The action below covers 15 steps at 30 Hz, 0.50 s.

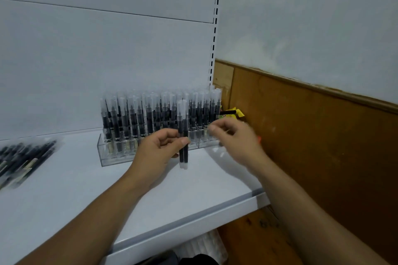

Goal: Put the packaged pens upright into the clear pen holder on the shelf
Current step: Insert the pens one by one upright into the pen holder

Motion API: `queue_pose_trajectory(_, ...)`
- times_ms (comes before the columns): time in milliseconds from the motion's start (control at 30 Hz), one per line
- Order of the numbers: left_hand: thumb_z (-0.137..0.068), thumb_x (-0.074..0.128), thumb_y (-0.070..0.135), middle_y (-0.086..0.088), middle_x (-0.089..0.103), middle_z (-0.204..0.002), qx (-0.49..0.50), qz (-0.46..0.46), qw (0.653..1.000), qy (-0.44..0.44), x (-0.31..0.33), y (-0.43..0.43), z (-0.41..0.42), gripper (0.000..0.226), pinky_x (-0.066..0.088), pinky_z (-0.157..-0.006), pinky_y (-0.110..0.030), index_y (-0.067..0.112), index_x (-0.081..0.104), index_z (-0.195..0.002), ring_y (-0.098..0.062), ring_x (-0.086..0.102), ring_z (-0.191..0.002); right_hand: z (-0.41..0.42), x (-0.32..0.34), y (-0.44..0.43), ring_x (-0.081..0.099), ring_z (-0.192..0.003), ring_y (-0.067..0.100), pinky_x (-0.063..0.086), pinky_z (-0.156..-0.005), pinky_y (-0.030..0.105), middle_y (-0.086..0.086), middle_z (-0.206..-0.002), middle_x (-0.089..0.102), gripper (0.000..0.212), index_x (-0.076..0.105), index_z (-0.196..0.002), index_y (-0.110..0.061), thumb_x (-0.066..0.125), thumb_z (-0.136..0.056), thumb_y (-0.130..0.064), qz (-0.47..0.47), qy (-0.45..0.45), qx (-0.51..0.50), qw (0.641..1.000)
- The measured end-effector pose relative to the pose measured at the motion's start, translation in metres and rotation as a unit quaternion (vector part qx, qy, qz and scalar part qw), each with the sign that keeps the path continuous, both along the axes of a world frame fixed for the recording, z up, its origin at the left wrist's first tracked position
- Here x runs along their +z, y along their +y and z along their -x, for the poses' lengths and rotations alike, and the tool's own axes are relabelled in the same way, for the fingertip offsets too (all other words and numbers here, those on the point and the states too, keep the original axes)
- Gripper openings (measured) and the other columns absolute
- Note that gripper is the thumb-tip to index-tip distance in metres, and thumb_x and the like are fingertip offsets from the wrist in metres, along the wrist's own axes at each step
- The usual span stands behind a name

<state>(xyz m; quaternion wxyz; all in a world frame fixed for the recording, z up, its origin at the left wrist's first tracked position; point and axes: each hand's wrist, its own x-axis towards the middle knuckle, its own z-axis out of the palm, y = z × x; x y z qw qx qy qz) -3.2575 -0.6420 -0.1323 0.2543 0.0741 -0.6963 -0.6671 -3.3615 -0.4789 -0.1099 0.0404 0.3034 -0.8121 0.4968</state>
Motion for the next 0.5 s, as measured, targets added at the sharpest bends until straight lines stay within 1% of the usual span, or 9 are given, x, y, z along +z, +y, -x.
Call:
queue_pose_trajectory(33, -0.083, 0.069, 0.009, -0.014, 0.072, -0.094, 0.001, 0.004, 1.0, 0.002, 0.0, 0.0, 0.0, 0.013, 0.05, -0.063, -0.013, 0.006, 0.067, -0.096, -0.008, 0.068, -0.076, -0.01, -0.002, -0.004, 0.061, -0.081, 0.008, 0.052, -0.068, 0.024, -0.011, -0.094, 0.066, 0.012, 0.068, -0.1, -0.027, 0.061, -0.094, -0.033, -0.002, -0.013, 0.038, 0.999)
queue_pose_trajectory(100, -0.083, 0.07, 0.009, -0.012, 0.072, -0.091, -0.007, 0.019, 1.0, 0.002, 0.001, 0.0, -0.002, 0.014, 0.049, -0.063, -0.012, 0.006, 0.069, -0.097, -0.006, 0.067, -0.075, -0.02, -0.004, -0.014, 0.061, -0.076, 0.005, 0.048, -0.061, 0.017, -0.01, -0.093, 0.067, 0.01, 0.069, -0.1, -0.028, 0.063, -0.093, -0.032, 0.013, -0.018, 0.078, 0.997)
queue_pose_trajectory(200, -0.084, 0.068, 0.006, -0.01, 0.071, -0.086, -0.015, 0.042, 0.999, 0.008, 0.003, 0.003, -0.005, 0.011, 0.048, -0.062, -0.012, 0.006, 0.069, -0.095, -0.003, 0.065, -0.07, -0.024, -0.004, -0.027, 0.06, -0.07, 0.001, 0.044, -0.056, 0.013, -0.007, -0.086, 0.068, 0.01, 0.071, -0.1, -0.023, 0.067, -0.091, -0.025, 0.055, -0.023, 0.088, 0.994)
queue_pose_trajectory(267, -0.085, 0.067, 0.002, -0.012, 0.07, -0.086, -0.01, 0.037, 0.999, 0.018, 0.005, 0.003, -0.008, 0.009, 0.048, -0.064, -0.012, 0.006, 0.069, -0.094, -0.004, 0.064, -0.07, -0.026, -0.002, -0.033, 0.058, -0.066, -0.002, 0.042, -0.055, 0.011, -0.007, -0.08, 0.068, 0.01, 0.072, -0.099, -0.017, 0.069, -0.089, -0.02, 0.079, -0.036, 0.095, 0.992)
queue_pose_trajectory(367, -0.086, 0.067, 0.003, -0.014, 0.07, -0.089, 0.001, 0.018, 0.999, 0.027, 0.007, 0.001, -0.014, 0.011, 0.051, -0.069, -0.014, 0.003, 0.069, -0.097, -0.009, 0.066, -0.076, -0.028, 0.002, -0.037, 0.059, -0.067, -0.001, 0.044, -0.056, 0.012, -0.006, -0.077, 0.068, 0.008, 0.072, -0.095, -0.014, 0.071, -0.087, -0.017, 0.101, -0.043, 0.113, 0.988)
queue_pose_trajectory(467, -0.084, 0.071, 0.011, -0.009, 0.073, -0.09, 0.04, -0.026, 0.999, 0.017, 0.012, -0.007, -0.023, 0.014, 0.054, -0.071, -0.017, 0.009, 0.072, -0.098, -0.013, 0.069, -0.082, -0.031, 0.01, -0.044, 0.062, -0.07, 0.006, 0.047, -0.058, 0.016, -0.002, -0.076, 0.068, 0.005, 0.072, -0.09, -0.015, 0.072, -0.086, -0.018, 0.132, -0.047, 0.11, 0.984)
queue_pose_trajectory(500, -0.084, 0.072, 0.013, -0.007, 0.074, -0.09, 0.056, -0.027, 0.998, 0.014, 0.014, -0.015, -0.028, 0.015, 0.054, -0.072, -0.016, 0.01, 0.072, -0.099, -0.013, 0.07, -0.083, -0.032, 0.013, -0.048, 0.063, -0.07, 0.008, 0.049, -0.059, 0.018, 0.0, -0.076, 0.068, 0.005, 0.071, -0.089, -0.016, 0.072, -0.086, -0.019, 0.15, -0.053, 0.107, 0.982)
